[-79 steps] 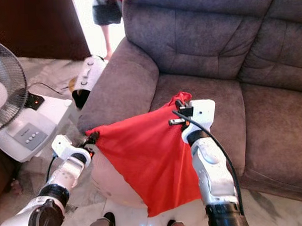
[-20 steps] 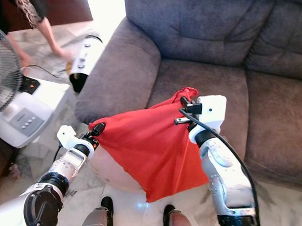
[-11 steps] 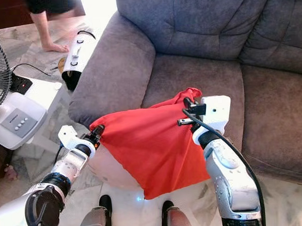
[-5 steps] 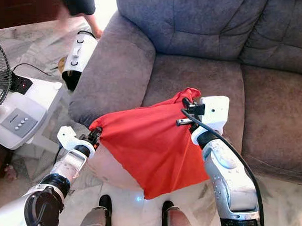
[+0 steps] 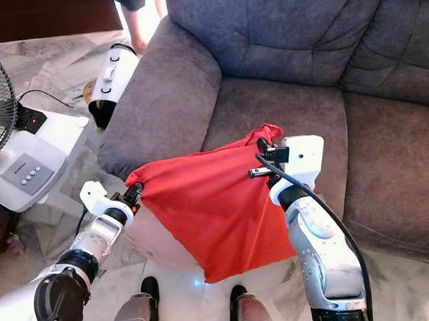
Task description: Move the pillow to the sofa from floor
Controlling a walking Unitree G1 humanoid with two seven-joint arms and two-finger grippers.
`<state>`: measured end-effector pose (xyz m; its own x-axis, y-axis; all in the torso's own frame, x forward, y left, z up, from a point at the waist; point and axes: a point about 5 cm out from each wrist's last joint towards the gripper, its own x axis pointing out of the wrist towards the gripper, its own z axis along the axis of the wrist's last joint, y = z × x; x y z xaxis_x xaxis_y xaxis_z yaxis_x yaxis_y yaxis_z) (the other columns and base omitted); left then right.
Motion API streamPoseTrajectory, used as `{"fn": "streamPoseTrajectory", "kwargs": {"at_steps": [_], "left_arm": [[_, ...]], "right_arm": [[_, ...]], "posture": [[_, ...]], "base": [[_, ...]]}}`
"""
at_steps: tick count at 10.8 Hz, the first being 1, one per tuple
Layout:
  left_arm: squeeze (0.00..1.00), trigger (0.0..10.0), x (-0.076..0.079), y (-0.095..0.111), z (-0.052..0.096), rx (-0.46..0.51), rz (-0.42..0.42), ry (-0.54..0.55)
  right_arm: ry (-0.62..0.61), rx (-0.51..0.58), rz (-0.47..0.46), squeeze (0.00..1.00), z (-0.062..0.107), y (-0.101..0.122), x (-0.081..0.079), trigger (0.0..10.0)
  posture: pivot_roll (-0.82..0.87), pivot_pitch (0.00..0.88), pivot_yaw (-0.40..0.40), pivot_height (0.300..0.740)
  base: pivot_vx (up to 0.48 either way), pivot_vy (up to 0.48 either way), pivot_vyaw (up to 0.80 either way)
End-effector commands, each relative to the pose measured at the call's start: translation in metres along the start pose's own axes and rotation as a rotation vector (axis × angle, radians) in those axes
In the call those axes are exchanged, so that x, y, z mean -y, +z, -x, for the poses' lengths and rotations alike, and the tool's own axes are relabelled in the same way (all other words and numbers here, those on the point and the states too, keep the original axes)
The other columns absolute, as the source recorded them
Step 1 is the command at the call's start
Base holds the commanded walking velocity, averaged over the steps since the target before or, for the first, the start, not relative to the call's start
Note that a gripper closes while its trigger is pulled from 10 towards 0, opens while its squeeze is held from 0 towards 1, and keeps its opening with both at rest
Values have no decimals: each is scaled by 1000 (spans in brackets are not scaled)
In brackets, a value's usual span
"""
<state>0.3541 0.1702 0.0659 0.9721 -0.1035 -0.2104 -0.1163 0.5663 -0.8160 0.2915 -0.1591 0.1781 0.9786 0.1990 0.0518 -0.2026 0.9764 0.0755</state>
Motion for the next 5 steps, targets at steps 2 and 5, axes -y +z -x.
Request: {"fn": "streamPoseTrajectory", "kwargs": {"at_steps": [2,5], "left_arm": [[0,0,-15,2,7,14,7,32],[0,10000,25,30,4,164,-213,-184]], "right_arm": [[6,122,11,0,-2,22,-2,10000],[-1,133,6,0,-8,20,-1,10000]], "posture": [[-94,328,-25,739],[-55,293,-6,739]], "base": [[0,0,0],[0,0,0]]}}
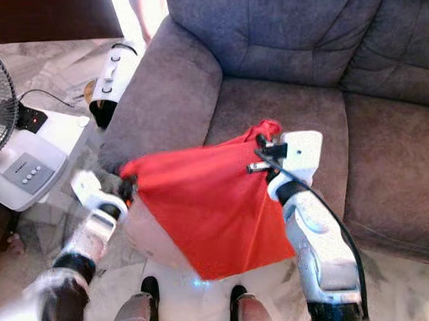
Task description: Move the pillow to the sofa from floor
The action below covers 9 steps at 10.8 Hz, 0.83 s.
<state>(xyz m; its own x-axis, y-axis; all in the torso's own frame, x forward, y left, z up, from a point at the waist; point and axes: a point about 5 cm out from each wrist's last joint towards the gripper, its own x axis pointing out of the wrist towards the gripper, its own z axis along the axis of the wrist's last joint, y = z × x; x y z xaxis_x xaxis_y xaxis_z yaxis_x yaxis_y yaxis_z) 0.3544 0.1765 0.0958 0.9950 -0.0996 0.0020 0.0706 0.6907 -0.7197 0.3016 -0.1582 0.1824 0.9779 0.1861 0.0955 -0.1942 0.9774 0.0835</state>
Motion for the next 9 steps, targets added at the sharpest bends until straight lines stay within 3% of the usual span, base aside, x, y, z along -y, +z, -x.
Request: {"fn": "streamPoseTrajectory", "kwargs": {"at_steps": [1,2,4,5,6,7,8,9], "left_arm": [[0,10000,13,25,-1,105,-43,-61],[0,10000,18,34,3,138,-62,-69],[0,10000,45,49,8,200,-125,-125],[0,10000,73,51,14,225,-217,-179],[0,10000,90,47,16,234,-377,-226],[0,10000,100,47,19,252,-474,-239],[0,10000,104,48,22,271,-518,-244],[0,10000,112,51,30,317,-663,-248]], "right_arm": [[11,92,7,0,-4,14,-3,10000],[14,101,3,0,-7,15,-4,10000],[10,124,3,0,-15,16,-4,10000],[-8,140,17,0,-15,16,-2,10000],[-23,135,46,0,-13,12,-2,10000],[-51,133,61,0,-11,7,-1,10000],[-73,138,53,0,-9,6,0,10000],[-134,184,36,0,-8,9,6,10000]], "posture": [[-33,271,0,739],[-23,258,4,739],[-3,224,17,739],[8,206,23,739],[14,192,29,739],[18,182,37,739],[19,180,37,739],[21,159,41,739]], "base": [[0,0,0],[0,0,0],[0,0,0],[0,0,0],[0,0,0],[0,0,0],[0,0,0],[0,0,0]]}}
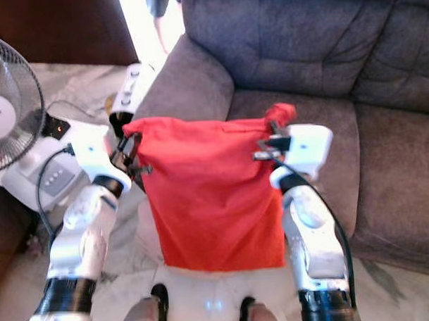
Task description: Move the pillow to the sofa from floor
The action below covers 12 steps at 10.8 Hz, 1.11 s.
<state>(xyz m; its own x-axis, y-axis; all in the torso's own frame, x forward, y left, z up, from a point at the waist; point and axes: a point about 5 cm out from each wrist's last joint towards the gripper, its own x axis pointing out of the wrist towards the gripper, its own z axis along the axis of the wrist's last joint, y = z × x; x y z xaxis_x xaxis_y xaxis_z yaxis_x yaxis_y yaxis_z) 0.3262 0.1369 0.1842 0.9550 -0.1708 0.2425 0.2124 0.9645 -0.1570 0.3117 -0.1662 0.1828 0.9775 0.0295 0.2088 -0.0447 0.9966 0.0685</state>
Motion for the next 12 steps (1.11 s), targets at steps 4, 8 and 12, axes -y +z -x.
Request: {"fn": "streamPoseTrajectory", "kwargs": {"at_steps": [4,8,12], "left_arm": [[0,10000,-22,32,7,146,-120,70],[0,10000,-40,24,24,114,-156,158],[0,10000,-34,21,20,110,-156,146]], "right_arm": [[-24,110,44,0,-6,19,10,10000],[-64,66,61,0,1,3,19,10000],[-60,77,24,0,-4,0,9,10000]], "posture": [[27,114,45,739],[44,145,42,739],[46,124,50,739]], "base": [[0,0,0],[0,0,0],[0,0,0]]}}
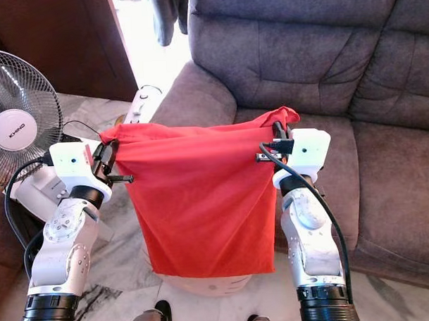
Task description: Move the pillow to the sofa from floor
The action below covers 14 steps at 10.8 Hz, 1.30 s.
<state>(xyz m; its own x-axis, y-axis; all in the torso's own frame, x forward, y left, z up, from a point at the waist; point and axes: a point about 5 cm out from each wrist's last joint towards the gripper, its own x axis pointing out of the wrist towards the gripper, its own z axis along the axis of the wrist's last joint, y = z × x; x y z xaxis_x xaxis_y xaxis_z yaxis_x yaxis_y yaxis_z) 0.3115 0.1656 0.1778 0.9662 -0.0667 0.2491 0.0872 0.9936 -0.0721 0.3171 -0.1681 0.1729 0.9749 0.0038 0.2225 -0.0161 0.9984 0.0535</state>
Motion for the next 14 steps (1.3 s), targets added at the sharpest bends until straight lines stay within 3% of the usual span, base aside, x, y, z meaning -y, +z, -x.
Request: {"fn": "streamPoseTrajectory", "kwargs": {"at_steps": [1,3,10,14], "left_arm": [[0,10000,-10,16,-1,89,-37,42],[0,10000,-6,18,-1,98,-36,19],[0,10000,-1,19,-4,104,-20,2],[0,10000,-1,20,-4,111,-14,8]], "right_arm": [[-39,56,-5,0,1,8,6,10000],[-37,52,-9,0,-2,7,6,10000],[-32,49,-15,0,-5,8,4,10000],[-13,44,-41,0,-7,8,0,10000]], "posture": [[45,109,50,739],[44,80,54,739],[47,139,36,739],[50,147,30,739]], "base": [[0,0,0],[0,0,0],[0,0,-198],[0,-182,-144]]}}
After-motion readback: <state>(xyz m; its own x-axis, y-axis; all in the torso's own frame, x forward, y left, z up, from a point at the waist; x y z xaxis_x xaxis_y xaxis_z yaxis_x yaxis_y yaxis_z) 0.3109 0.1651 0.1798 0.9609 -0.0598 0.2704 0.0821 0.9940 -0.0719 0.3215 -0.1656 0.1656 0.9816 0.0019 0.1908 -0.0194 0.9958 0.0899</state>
